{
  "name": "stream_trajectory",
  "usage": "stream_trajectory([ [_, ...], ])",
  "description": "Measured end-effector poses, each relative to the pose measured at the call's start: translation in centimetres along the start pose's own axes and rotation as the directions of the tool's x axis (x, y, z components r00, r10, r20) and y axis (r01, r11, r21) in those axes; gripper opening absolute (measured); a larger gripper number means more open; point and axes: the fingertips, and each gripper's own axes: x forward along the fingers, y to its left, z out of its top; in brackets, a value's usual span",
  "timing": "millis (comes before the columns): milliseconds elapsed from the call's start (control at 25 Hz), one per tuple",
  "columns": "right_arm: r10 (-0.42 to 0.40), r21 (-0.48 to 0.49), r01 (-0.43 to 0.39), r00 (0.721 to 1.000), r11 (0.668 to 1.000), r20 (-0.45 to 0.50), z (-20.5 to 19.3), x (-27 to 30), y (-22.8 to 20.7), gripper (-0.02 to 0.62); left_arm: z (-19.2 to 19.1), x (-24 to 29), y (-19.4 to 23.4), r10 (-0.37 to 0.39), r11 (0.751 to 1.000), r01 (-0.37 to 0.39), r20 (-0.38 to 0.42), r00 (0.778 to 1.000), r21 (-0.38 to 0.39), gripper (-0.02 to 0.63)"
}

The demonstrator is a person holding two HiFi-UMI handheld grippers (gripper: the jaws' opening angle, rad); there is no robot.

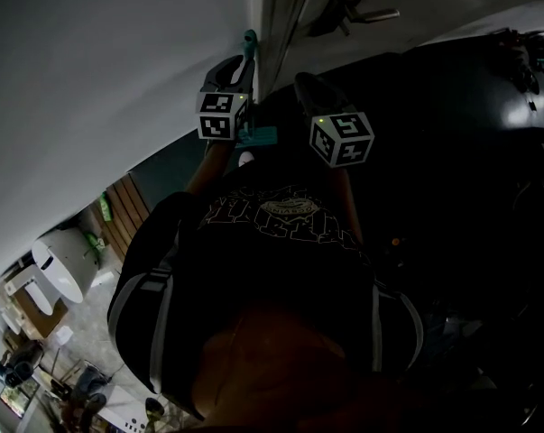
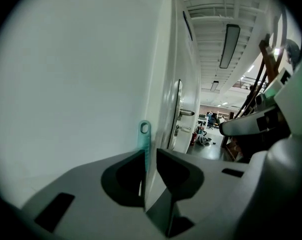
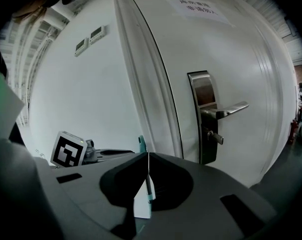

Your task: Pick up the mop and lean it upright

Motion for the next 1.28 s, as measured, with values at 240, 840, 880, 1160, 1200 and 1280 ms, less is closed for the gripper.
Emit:
stream_trajectory([
  [240, 0.022, -0.011, -0.022, 1.000, 1.000, 0.000, -0.3, -0.3, 0.9, 0.020, 0.8, -1.9, -1.1, -0.005, 1.000, 0.005, 0.031, 1.000, -0.003, 0.071],
  [840, 0.085, -0.033, -0.085, 0.996, 0.996, -0.005, -1.3, -2.0, 2.8, 0.020, 0.5, -6.8, -3.5, 0.037, 0.999, -0.035, 0.064, 0.997, -0.033, 0.048],
  [880, 0.090, -0.033, -0.090, 0.996, 0.995, -0.005, -1.4, -2.0, 2.9, 0.020, 0.4, -7.2, -3.6, 0.041, 0.999, -0.039, 0.065, 0.997, -0.036, 0.048],
  [1160, 0.130, -0.045, -0.130, 0.992, 0.991, 0.003, -1.6, -2.6, 4.1, 0.020, 0.0, -9.9, -4.4, 0.077, 0.996, -0.073, 0.074, 0.994, -0.054, 0.048],
  [1200, 0.135, -0.047, -0.135, 0.991, 0.990, 0.004, -1.5, -2.7, 4.3, 0.020, -0.1, -10.3, -4.4, 0.085, 0.995, -0.081, 0.073, 0.994, -0.058, 0.048],
  [1280, 0.148, -0.051, -0.148, 0.989, 0.988, 0.005, -1.6, -2.9, 4.6, 0.020, -0.3, -11.1, -4.5, 0.101, 0.993, -0.097, 0.075, 0.992, -0.062, 0.048],
])
